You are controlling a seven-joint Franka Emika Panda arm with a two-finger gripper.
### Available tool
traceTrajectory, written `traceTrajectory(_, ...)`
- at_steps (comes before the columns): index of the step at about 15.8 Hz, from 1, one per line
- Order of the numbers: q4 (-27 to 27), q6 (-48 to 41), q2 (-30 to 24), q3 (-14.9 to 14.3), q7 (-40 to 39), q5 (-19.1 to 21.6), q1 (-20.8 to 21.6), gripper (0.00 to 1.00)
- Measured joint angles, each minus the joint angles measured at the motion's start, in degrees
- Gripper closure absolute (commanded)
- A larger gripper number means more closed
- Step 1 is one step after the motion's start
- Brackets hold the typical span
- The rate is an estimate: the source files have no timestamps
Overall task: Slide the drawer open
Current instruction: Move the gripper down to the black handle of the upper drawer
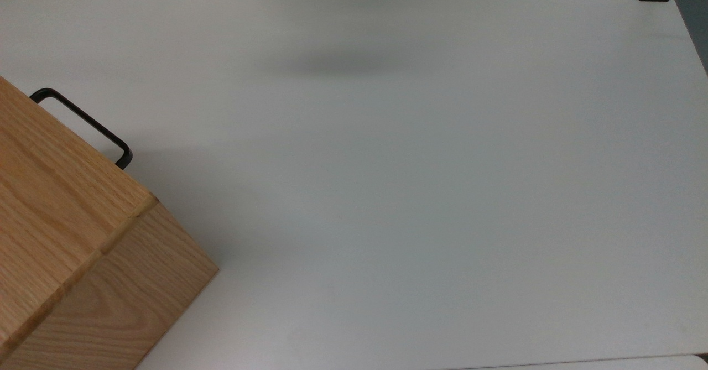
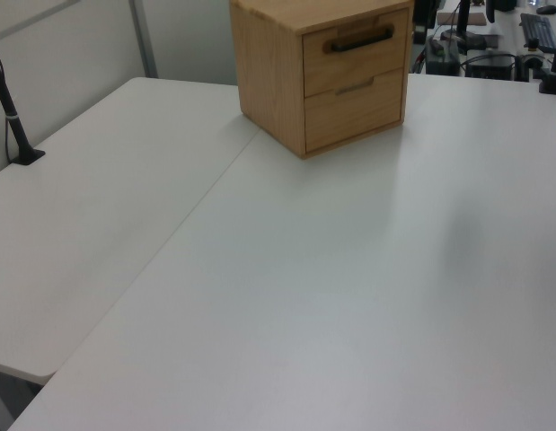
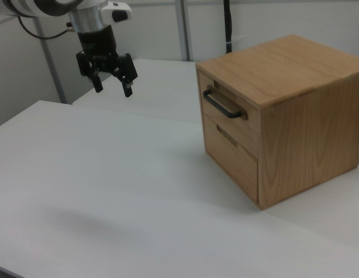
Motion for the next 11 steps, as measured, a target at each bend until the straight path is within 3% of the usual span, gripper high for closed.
traceTrajectory(2, 0.17, 0.0, -0.26, -0.43, 6.36, 0.01, -1.38, 0.0)
traceTrajectory(6, -0.39, 0.99, -0.18, -2.41, 32.6, 0.45, -3.31, 0.0)
traceTrajectory(8, -1.65, 4.78, -0.04, -3.51, 43.97, 2.13, -4.01, 0.0)
traceTrajectory(11, -4.24, 15.21, 0.54, -5.0, 54.34, 6.1, -5.14, 0.0)
